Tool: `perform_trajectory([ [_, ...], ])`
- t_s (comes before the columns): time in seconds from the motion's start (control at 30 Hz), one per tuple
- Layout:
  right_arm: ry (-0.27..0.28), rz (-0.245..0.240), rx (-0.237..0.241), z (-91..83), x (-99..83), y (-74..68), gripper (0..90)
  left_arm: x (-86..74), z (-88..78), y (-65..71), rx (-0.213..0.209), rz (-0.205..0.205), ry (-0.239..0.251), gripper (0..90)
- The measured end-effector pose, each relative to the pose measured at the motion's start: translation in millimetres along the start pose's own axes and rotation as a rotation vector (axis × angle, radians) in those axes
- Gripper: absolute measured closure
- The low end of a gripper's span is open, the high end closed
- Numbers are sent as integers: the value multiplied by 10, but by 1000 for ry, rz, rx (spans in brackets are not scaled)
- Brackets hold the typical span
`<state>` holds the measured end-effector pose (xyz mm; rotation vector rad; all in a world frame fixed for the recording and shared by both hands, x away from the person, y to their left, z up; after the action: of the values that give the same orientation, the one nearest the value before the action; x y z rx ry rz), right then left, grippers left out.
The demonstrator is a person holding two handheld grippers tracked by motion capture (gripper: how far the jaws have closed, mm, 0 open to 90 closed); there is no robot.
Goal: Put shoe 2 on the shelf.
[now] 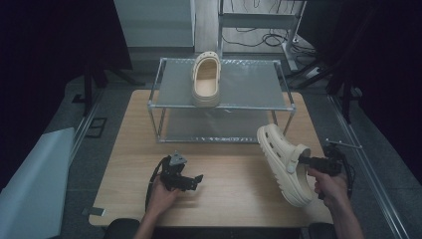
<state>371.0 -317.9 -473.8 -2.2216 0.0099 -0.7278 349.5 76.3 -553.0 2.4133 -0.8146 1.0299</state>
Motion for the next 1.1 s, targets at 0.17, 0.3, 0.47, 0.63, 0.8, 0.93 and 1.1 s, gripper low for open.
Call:
perform_trajectory([
  [0.17, 2, -2, 43, -17, 47, -163, 747, -3, 4, 4, -1, 1, -3, 0],
  [0.3, -2, -16, 71, -29, 88, -299, 747, -5, 8, 8, -2, 3, -8, 0],
  [0.47, -3, -18, 111, -42, 148, -465, 748, -2, 3, 9, -2, 3, -6, 0],
  [0.63, -13, -17, 143, -60, 221, -615, 749, 5, -9, -7, 1, -5, 4, 0],
  [0.8, -13, -14, 160, -59, 301, -723, 749, 2, 0, -4, 0, -4, 1, 0],
  [0.93, -12, -18, 173, -82, 390, -823, 749, 0, 6, -4, 0, -1, -2, 0],
  [1.1, -1, -30, 177, -119, 520, -947, 749, -1, 3, -4, -2, -1, -2, 0],
])
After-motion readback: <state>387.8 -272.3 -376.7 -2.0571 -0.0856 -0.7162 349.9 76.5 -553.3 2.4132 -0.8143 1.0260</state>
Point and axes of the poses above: each handheld gripper's, and its own axes: z roughly forward along the jaws, x roughly out of its top, y roughly to its right, the point moved 7 cm from there along z, roughly forward along the jaws, and after that the axes turned 2 degrees about z, right-handed, at the moved point
